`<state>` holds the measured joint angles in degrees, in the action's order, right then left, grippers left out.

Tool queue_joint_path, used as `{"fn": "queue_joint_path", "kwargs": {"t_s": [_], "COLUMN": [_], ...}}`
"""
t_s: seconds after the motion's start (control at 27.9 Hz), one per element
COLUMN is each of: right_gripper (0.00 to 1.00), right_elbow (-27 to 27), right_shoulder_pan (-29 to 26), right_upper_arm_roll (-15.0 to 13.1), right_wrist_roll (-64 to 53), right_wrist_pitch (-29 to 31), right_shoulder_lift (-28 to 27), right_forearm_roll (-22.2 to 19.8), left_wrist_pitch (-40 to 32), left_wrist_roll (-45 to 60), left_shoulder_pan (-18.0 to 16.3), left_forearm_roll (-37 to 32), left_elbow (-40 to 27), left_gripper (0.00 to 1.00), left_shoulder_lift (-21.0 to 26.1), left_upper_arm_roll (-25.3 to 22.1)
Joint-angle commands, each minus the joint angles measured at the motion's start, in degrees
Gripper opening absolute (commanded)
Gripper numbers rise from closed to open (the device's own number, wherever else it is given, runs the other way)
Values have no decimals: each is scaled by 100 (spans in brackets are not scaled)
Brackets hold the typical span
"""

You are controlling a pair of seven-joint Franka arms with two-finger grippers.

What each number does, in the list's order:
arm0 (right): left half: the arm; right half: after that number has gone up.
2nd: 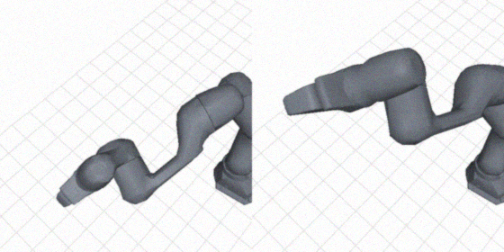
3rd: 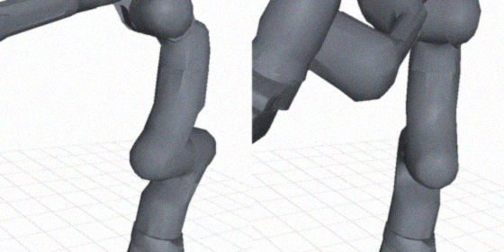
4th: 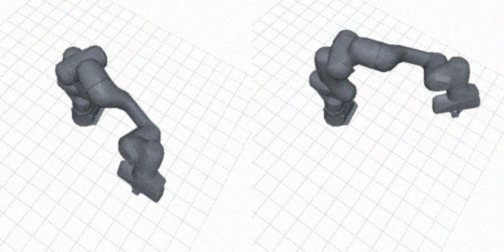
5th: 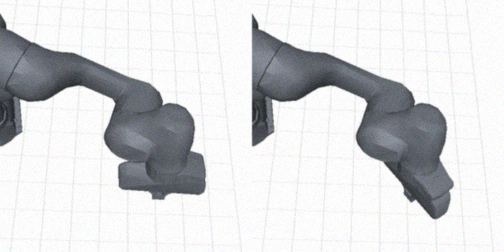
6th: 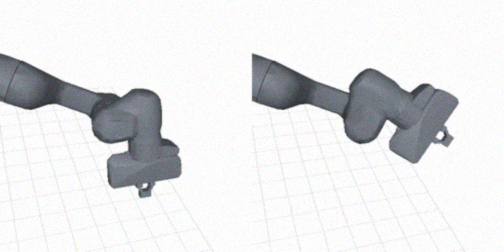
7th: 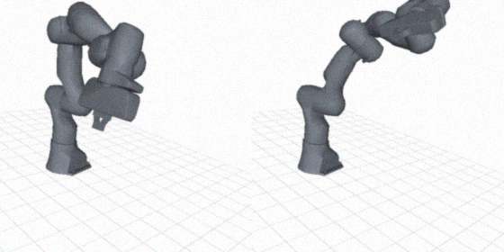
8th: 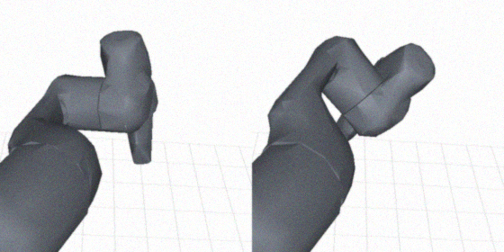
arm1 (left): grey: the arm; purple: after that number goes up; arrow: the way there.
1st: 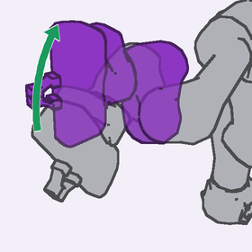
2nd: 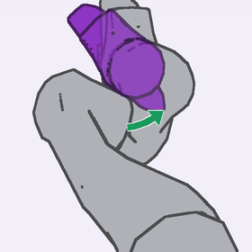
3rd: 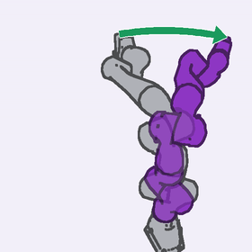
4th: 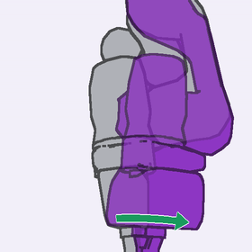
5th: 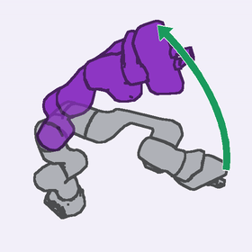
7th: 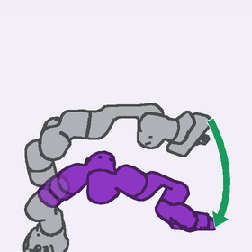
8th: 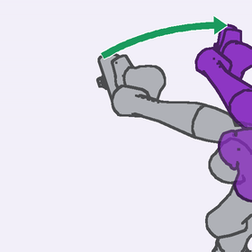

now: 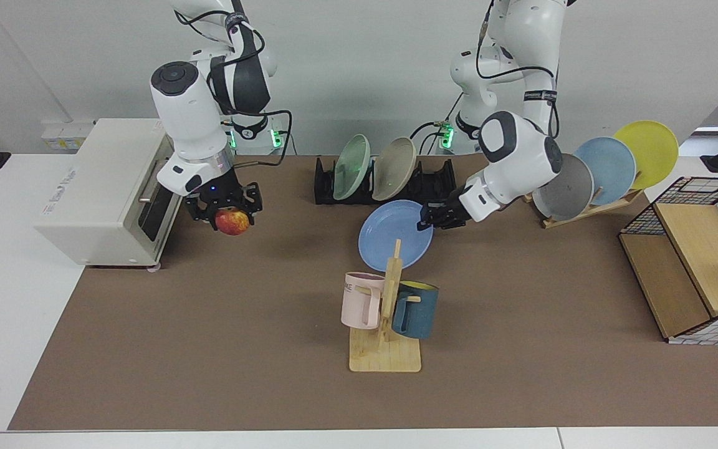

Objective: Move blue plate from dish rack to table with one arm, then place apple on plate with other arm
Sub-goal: 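Carry the blue plate to the table center and set it down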

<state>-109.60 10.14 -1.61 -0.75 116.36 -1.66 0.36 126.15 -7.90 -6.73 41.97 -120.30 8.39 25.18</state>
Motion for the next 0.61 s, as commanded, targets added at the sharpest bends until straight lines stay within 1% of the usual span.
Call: {"fn": "queue_joint_path", "kwargs": {"t_s": [0.0, 0.07, 0.14, 0.25, 0.29, 0.39, 0.43, 0.47, 0.5, 0.57], "right_gripper": [8, 8, 8, 8, 8, 8, 8, 8, 8, 8], "right_elbow": [-9, -9, -18, -26, -35, -44, -53, -53, -53, -53], "right_shoulder_pan": [-73, -73, -73, -73, -73, -73, -73, -73, -73, -73], "right_upper_arm_roll": [29, 29, 29, 29, 29, 29, 29, 29, 29, 29], "right_wrist_roll": [-180, -180, -171, -171, -180, -171, -171, -171, -171, -171], "right_wrist_pitch": [-43, -35, -43, -43, -43, -43, -43, -43, -43, -43], "right_shoulder_lift": [17, 17, 17, 25, 25, 25, 25, 25, 25, 25], "right_forearm_roll": [78, 78, 78, 78, 78, 87, 87, 87, 87, 78], "left_wrist_pitch": [480, 768, 1269, 1438, 1456, 1517, 1526, 1544, 1544, 1544], "left_wrist_roll": [288, 359, 403, 499, 482, 508, 517, 508, 508, 491], "left_shoulder_pan": [241, 425, 645, 725, 734, 813, 813, 813, 813, 813], "left_forearm_roll": [101, -21, -83, -101, -101, -110, -110, -110, -110, -110], "left_elbow": [85, 59, 41, 24, 24, 24, 24, 24, 24, 15], "left_gripper": [0, 0, 0, 0, 3, 21, 32, 39, 42, 44], "left_shoulder_lift": [137, 180, 268, 339, 339, 339, 339, 339, 339, 339], "left_upper_arm_roll": [145, 189, 189, 189, 189, 198, 198, 198, 198, 198]}}
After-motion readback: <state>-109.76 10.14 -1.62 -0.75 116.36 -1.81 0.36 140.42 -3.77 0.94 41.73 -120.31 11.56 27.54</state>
